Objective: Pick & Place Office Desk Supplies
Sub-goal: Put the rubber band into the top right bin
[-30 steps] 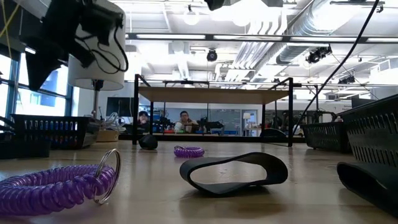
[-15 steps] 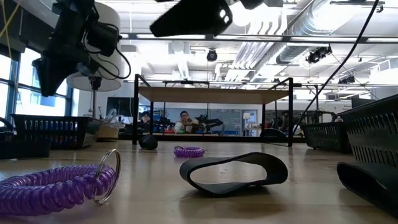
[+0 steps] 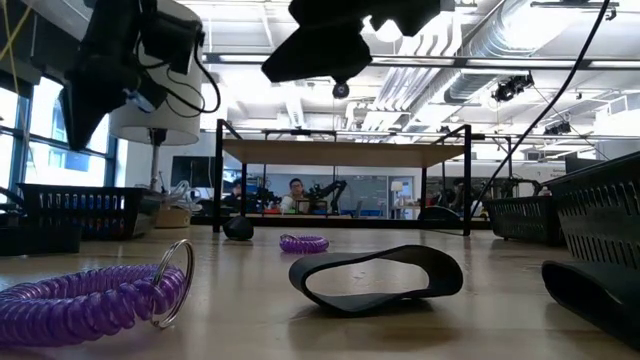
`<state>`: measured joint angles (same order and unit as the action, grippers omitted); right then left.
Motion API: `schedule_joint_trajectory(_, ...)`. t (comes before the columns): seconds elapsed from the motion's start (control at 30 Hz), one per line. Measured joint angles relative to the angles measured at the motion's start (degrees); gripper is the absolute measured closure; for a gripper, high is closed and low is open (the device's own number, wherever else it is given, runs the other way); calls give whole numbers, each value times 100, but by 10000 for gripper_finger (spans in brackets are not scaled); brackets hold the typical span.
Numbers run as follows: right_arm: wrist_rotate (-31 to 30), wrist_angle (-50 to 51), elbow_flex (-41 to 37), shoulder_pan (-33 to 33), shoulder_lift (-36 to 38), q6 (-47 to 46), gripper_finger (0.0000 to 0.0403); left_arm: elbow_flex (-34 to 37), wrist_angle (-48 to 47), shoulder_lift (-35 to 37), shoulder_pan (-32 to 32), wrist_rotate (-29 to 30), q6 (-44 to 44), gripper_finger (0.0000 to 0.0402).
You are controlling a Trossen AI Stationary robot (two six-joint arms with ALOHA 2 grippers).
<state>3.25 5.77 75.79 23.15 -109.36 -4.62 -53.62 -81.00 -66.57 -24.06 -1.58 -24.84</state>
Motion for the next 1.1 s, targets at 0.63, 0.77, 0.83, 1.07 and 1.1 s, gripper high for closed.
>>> schedule_joint_trajectory(0.63, 187, 138, 0, 248, 0, 15, 176, -249, -580, 213, 2333, 65, -3338, 275)
schedule_joint_trajectory(0.77, 188, 197, 0, 323, 0, 5, 176, -180, -460, 61, 2758, 238, -3653, 275)
schedule_joint_trajectory(0.83, 190, 233, 0, 339, 0, -7, 176, -84, -235, 1, 2987, 165, -3805, 276)
schedule_joint_trajectory(1.07, 283, 244, 0, 364, 0, -29, 176, 544, 633, -87, 3483, 43, -3928, 276)
schedule_joint_trajectory(1.1, 285, 240, 0, 364, 0, -29, 176, 650, 751, -87, 3489, 31, -3932, 276)
